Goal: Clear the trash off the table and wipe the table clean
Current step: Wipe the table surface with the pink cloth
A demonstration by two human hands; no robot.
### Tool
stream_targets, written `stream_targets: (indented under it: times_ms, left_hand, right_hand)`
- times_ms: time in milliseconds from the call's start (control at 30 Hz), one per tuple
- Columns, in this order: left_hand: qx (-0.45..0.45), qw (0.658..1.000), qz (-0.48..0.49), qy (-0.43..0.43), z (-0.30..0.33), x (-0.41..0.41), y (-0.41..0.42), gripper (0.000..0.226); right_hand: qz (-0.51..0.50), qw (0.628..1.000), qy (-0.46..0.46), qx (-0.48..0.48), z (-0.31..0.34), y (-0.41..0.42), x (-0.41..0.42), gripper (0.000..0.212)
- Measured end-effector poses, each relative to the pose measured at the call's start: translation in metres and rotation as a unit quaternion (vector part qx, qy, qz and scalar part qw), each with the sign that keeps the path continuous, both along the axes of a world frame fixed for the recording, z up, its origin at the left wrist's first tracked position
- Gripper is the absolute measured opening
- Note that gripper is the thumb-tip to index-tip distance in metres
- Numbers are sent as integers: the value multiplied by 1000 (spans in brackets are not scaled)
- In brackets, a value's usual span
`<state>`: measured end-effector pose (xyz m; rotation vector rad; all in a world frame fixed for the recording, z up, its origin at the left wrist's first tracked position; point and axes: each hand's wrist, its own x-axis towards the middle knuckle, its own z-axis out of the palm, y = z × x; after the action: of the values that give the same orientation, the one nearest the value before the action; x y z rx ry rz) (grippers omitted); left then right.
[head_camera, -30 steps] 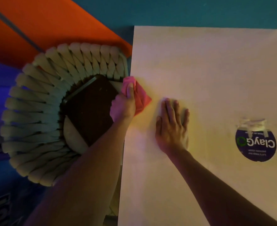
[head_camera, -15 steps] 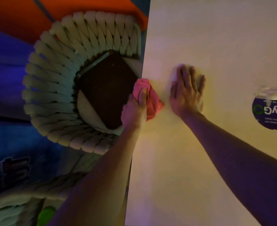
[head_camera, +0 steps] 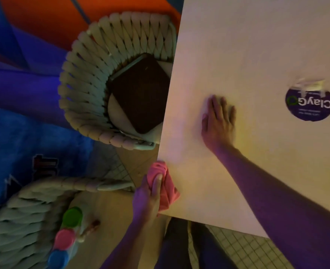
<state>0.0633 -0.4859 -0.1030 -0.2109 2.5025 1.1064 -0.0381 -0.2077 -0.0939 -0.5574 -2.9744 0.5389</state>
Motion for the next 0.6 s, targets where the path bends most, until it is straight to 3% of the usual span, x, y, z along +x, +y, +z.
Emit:
stream_targets:
  times_ms: [200, 467, 600]
  left_hand:
    - [-125, 991, -17, 39, 13, -29, 24, 76]
    - [-130, 987, -45, 82, 17, -150, 94, 61]
    - [-153, 984, -39, 85, 16, -149, 98, 60]
  right_hand:
    - [-12, 999, 25, 29, -2, -30, 72, 55]
    - [-14, 997, 46, 52, -6, -33, 70, 53]
    - [-13, 998, 49, 48, -6, -33, 71, 53]
